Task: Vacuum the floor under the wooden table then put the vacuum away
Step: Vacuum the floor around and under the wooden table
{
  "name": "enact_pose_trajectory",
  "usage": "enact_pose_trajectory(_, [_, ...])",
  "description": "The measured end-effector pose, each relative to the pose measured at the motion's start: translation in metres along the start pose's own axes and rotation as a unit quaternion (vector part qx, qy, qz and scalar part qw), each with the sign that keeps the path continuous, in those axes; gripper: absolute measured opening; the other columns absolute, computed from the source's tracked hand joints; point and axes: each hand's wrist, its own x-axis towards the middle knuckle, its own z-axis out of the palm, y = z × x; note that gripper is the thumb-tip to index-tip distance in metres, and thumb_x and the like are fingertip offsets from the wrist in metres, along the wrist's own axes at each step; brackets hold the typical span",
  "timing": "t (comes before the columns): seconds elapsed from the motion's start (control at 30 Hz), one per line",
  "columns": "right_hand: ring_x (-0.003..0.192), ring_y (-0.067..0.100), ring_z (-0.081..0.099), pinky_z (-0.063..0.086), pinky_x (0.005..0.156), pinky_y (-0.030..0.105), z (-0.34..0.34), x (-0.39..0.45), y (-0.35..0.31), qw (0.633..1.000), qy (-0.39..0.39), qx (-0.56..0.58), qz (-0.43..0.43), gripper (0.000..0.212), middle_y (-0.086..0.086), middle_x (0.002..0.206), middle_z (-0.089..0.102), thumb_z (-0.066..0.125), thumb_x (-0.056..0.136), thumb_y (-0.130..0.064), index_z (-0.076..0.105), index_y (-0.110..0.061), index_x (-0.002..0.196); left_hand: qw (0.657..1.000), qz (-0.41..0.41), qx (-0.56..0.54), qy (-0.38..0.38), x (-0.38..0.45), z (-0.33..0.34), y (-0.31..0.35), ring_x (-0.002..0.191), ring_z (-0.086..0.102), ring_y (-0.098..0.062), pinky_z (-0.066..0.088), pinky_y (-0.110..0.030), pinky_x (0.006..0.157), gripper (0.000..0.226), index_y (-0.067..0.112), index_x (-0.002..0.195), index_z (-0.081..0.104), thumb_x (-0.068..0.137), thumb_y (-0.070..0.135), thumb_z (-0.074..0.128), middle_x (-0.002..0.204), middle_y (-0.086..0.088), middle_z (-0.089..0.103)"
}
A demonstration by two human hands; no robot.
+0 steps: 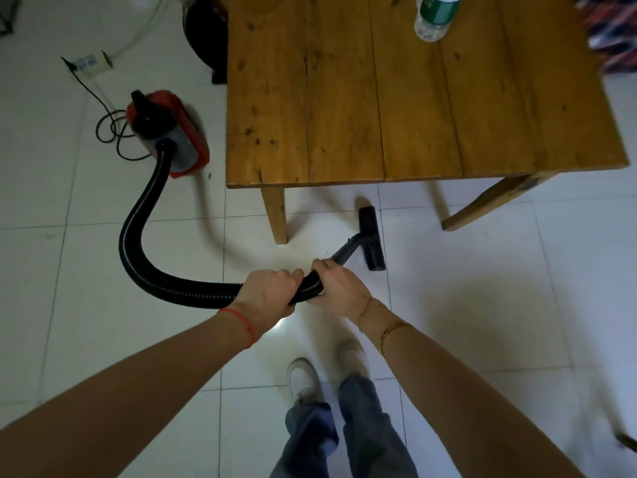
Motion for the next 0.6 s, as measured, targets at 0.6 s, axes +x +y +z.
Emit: enact_pose_trajectory(0.6, [0.089,0.020,0.052,0.044,0.073,0.029,-0.051,-0.041,0.118,0.988,0.049,0.102,0.101,0.031,0.006,0.093,0.058,0.076,0.073,-0.016,0.055,-0.009,0.096,0.995,0.098,-0.021,0.009,0.091,-0.050,0.088,0.097,0.063,-0.027,0.037,-0.030,0.067,0.037,0.010,0.126,0.041,0.093,0.023,0.050,0.111,-0.007,0.061])
